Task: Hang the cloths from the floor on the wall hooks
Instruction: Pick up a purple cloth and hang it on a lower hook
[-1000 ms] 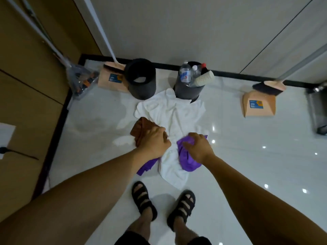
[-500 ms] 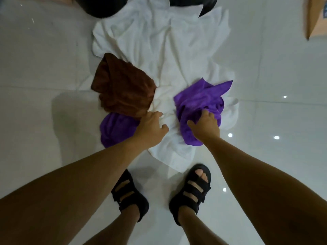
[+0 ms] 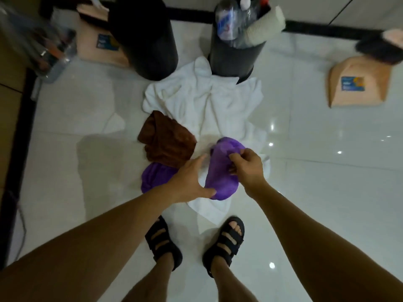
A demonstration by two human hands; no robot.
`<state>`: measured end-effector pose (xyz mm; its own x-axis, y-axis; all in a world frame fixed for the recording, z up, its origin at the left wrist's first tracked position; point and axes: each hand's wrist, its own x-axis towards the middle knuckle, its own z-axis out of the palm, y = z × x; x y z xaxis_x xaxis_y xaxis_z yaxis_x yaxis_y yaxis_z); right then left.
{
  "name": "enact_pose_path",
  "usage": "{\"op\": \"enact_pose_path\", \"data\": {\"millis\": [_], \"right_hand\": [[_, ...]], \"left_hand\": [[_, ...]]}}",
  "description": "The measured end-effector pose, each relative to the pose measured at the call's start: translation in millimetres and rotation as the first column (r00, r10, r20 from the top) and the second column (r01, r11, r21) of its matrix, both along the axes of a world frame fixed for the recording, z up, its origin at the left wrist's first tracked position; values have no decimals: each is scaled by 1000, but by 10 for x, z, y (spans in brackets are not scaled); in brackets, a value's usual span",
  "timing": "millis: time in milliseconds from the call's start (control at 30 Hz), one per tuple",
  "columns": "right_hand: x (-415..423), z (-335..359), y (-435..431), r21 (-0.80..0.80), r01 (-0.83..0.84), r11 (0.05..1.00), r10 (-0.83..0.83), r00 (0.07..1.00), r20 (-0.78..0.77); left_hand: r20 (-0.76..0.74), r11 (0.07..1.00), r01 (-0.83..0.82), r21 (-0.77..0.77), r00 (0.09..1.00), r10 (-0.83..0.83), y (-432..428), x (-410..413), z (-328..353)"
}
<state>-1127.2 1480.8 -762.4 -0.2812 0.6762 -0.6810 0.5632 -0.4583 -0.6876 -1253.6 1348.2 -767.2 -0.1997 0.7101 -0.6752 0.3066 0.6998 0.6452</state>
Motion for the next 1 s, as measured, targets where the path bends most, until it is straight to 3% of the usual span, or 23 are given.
{"op": "enact_pose_path", "data": {"millis": [100, 200, 267, 367, 433, 533, 600, 667, 733, 900, 1000], "right_hand": [[-285, 1150, 85, -84, -41, 996, 24, 981, -193], [-556, 2231, 150, -118, -11, 993, -32, 937, -349], [-714, 2851, 158, -71, -18, 997, -12, 915, -404], [-846, 3602, 89, 123, -154, 980, 191, 899, -395], [-876, 4012, 42, 220, -351, 910, 412, 821, -396], [-955, 4518, -61, 409, -620, 670, 734, 636, -237], [-1048, 4827, -122, 555, -605, 571, 776, 619, -124], [-1150, 5155, -210, 636, -510, 580, 744, 649, -158], [-1260, 5483, -324, 650, -449, 612, 721, 656, -225], [-1584, 6163, -657, 710, -481, 514, 790, 588, -174], [-1731, 6410, -923, 711, -514, 479, 818, 555, -150]], "left_hand": [[3, 984, -21, 179, 1000, 21, 212, -164, 1014], [-114, 978, -58, 201, 990, 82, 331, -350, 1967], [-187, 972, -107, 211, 971, 147, 358, -508, 2585], [-35, 923, -286, 259, 952, 305, 321, -776, 3516], [79, 856, -424, 295, 904, 421, 243, -968, 4102], [245, 698, -641, 321, 767, 592, 95, -1195, 4822], [312, 575, -756, 313, 653, 690, -33, -1267, 5200], [357, 498, -797, 341, 600, 716, -199, -1268, 5483], [342, 500, -779, 377, 619, 707, -396, -1200, 5694], [372, 595, -658, 460, 752, 544, -924, -1002, 6043], [219, 684, -488, 543, 868, 446, -1238, -862, 6185]]}}
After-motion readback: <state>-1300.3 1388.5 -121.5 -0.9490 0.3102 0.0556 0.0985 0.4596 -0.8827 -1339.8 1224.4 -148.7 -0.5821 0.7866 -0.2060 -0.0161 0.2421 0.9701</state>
